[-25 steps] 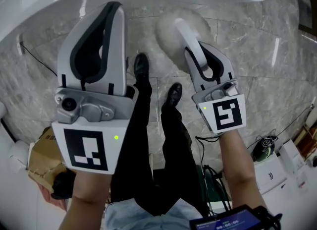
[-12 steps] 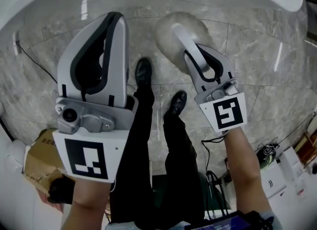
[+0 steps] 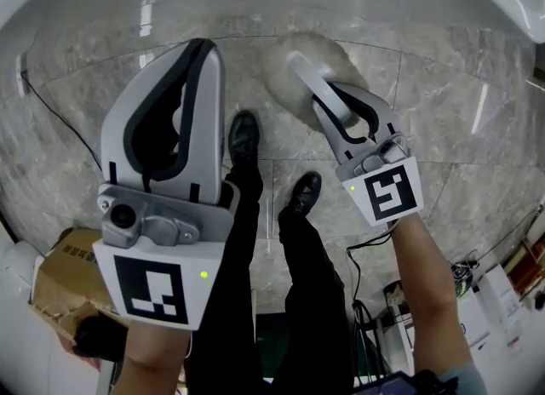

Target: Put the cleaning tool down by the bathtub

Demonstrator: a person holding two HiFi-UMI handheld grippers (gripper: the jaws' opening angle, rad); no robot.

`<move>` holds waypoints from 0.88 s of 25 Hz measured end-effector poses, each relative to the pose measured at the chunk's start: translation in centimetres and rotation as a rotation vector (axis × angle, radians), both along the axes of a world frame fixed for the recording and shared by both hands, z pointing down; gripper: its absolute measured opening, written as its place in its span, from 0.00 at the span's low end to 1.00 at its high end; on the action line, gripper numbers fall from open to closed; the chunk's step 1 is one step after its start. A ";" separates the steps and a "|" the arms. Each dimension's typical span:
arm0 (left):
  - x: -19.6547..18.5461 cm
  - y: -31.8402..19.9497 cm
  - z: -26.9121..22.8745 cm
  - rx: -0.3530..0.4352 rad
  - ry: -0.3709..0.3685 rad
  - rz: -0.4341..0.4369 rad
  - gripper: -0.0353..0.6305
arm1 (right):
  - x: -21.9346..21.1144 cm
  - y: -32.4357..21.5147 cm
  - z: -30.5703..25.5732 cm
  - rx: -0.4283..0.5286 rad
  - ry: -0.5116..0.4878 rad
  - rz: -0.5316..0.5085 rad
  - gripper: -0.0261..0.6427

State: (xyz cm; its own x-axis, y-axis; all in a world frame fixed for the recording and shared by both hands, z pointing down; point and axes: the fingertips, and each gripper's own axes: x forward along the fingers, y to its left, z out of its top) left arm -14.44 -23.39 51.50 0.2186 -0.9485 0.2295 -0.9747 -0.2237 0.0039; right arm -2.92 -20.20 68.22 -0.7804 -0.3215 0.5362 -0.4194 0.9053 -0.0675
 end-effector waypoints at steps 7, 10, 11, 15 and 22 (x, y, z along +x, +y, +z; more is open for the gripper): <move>0.1 0.2 3.8 -0.010 -0.008 0.001 0.08 | -0.1 0.0 4.4 -0.002 0.016 -0.056 0.19; 0.0 0.4 5.7 -0.019 -0.013 0.006 0.08 | 0.1 0.1 6.3 -0.003 0.029 -0.074 0.19; -0.1 0.4 6.3 -0.022 -0.015 0.005 0.08 | 0.1 0.1 6.8 -0.003 0.032 -0.079 0.19; -0.6 0.4 7.9 -0.017 -0.027 0.003 0.08 | 0.2 0.0 9.0 0.001 0.039 -0.099 0.19; -1.1 0.9 10.0 -0.017 -0.043 0.013 0.08 | -0.3 -0.1 12.0 0.013 0.060 -0.137 0.19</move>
